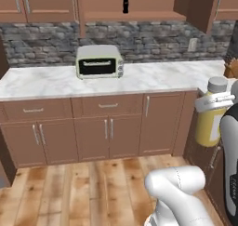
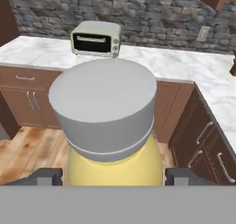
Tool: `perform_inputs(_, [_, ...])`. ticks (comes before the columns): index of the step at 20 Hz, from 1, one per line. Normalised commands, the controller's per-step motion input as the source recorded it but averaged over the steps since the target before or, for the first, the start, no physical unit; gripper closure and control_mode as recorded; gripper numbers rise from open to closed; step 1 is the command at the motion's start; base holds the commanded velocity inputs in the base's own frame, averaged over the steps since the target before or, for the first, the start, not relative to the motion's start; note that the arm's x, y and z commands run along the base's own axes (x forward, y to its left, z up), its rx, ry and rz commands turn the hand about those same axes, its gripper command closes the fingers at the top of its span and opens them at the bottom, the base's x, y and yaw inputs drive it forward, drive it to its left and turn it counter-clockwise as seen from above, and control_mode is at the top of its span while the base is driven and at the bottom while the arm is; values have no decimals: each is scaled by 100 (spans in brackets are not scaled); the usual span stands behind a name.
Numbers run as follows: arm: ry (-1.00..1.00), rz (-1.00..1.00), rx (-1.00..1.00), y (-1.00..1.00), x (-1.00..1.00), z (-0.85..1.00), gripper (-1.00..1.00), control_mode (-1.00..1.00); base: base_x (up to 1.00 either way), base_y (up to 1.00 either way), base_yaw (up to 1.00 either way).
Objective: Sort all alcoholic drinks to one cabinet, and non-alcoholic drinks to the other.
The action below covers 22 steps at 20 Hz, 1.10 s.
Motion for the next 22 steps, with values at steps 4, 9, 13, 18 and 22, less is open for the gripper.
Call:
perform_inputs(4, [0,0,0,0,0,0,100,100,93,-41,0])
perform_inputs(9, [0,0,0,0,0,0,100,100,89,-45,0])
perform_inputs(13, [0,0,0,0,0,0,100,100,72,-44,0])
perform_inputs(18, [0,0,0,0,0,0,100,100,61,-38,0])
perform_inputs(22, [0,0,0,0,0,0,100,100,60,-32,0])
